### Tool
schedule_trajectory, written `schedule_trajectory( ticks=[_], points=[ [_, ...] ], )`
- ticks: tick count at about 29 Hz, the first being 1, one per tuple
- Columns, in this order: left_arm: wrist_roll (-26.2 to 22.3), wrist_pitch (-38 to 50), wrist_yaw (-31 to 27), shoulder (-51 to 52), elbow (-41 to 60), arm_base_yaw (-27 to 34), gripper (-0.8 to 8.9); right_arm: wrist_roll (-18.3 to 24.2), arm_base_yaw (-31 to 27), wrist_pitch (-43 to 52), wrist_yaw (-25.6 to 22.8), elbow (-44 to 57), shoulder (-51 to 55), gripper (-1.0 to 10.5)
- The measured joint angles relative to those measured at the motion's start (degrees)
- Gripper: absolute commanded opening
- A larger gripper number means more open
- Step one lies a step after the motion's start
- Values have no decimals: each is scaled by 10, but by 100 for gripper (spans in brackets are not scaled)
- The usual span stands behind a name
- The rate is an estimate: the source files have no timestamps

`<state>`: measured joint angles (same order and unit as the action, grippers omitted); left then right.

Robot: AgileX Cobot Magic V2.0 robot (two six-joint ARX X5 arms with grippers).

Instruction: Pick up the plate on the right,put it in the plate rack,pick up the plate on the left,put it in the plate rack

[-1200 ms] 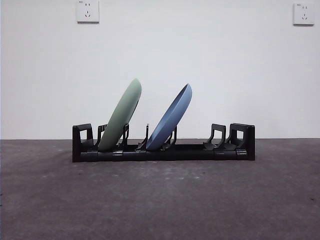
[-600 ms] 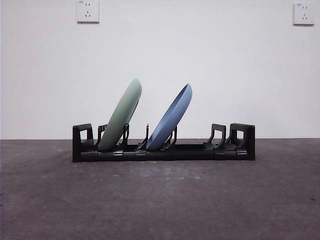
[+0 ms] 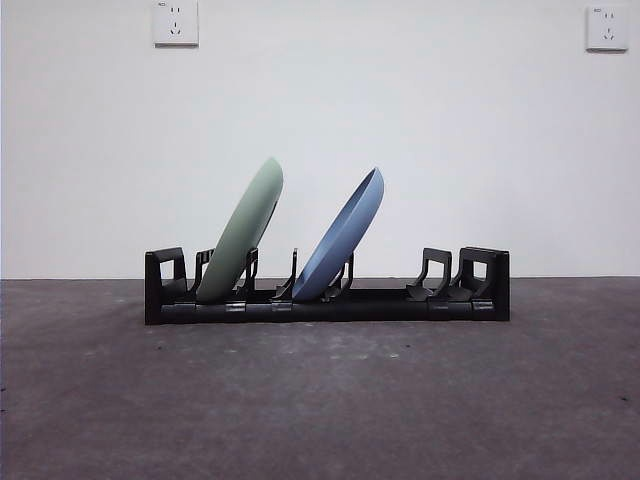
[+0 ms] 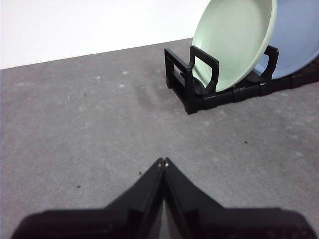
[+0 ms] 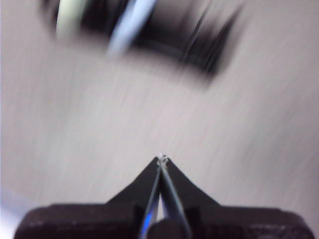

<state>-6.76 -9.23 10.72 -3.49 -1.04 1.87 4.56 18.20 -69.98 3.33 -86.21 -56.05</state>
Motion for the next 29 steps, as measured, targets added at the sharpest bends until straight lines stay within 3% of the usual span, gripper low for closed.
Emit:
schedule_trajectory(
  ticks=[3,4,9,17,22,29],
  points=[
    [0,0,0,-3,0,0,-3,-10,-73,142,77,7,98,2],
    [0,0,0,-4,0,0,-3,-13,-102,183,83,19,134,2],
    [0,0,0,-6,0,0,-3,-7,-200,309,33,178,317,2],
    [0,0,0,-6,0,0,-3,-58,-205,440,31,495,487,2],
    [0,0,0,-6,0,0,-3,-86,-205,540,31,675,530,2],
    [0,0,0,-6,0,0,-3,-97,-205,586,14,811,553,2]
  ],
)
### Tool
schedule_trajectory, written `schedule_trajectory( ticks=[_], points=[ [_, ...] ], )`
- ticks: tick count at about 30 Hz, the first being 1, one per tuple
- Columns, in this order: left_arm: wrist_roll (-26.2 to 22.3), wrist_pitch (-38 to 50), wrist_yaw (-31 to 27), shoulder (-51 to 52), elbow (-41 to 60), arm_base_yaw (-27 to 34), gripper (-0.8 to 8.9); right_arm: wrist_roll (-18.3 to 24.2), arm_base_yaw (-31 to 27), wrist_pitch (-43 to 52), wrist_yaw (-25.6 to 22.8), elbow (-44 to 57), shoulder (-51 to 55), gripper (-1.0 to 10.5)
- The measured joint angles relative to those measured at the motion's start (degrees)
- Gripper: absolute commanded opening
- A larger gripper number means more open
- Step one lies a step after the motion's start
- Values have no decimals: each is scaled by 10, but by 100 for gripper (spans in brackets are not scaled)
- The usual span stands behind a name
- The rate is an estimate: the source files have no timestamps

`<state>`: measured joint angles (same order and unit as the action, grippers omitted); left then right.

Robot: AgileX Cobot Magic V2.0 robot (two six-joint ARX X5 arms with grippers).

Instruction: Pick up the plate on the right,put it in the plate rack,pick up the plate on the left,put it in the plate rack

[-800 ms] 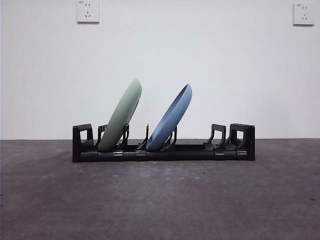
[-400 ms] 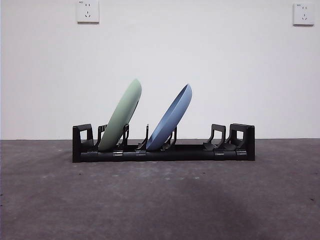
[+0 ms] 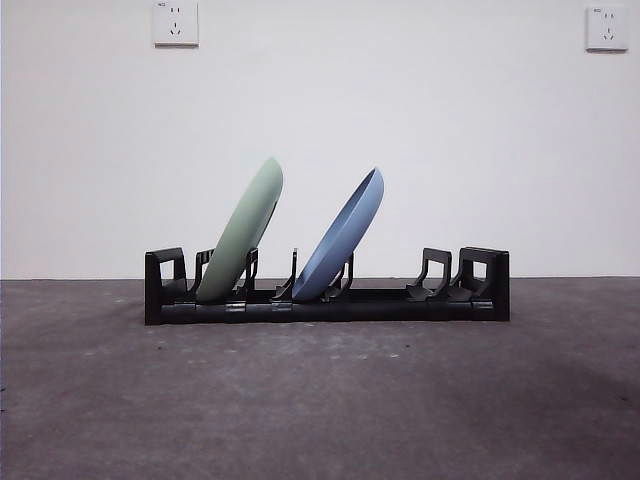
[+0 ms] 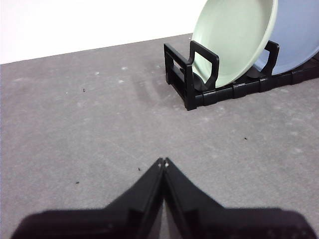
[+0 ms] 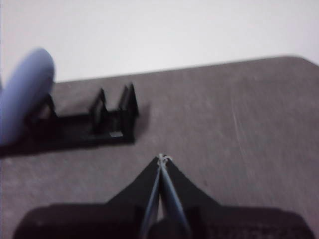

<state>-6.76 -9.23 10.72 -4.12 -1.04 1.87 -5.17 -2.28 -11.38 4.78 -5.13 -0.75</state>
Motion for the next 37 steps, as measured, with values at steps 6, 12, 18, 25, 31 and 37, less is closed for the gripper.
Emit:
schedule_trajectory(
  ticks=[6,12,18,25,31,37],
  points=[
    [0,0,0,0,0,0,-3,0,0,8,-3,37,0,2],
    [0,0,0,0,0,0,-3,7,0,7,-3,37,2,2],
    [0,0,0,0,0,0,-3,16,0,7,-3,37,2,2],
    [0,0,0,0,0,0,-3,16,0,7,-3,37,2,2],
    [0,0,0,0,0,0,-3,17,0,7,-3,37,2,2],
    [0,0,0,0,0,0,-3,17,0,7,-3,37,2,2]
  ],
)
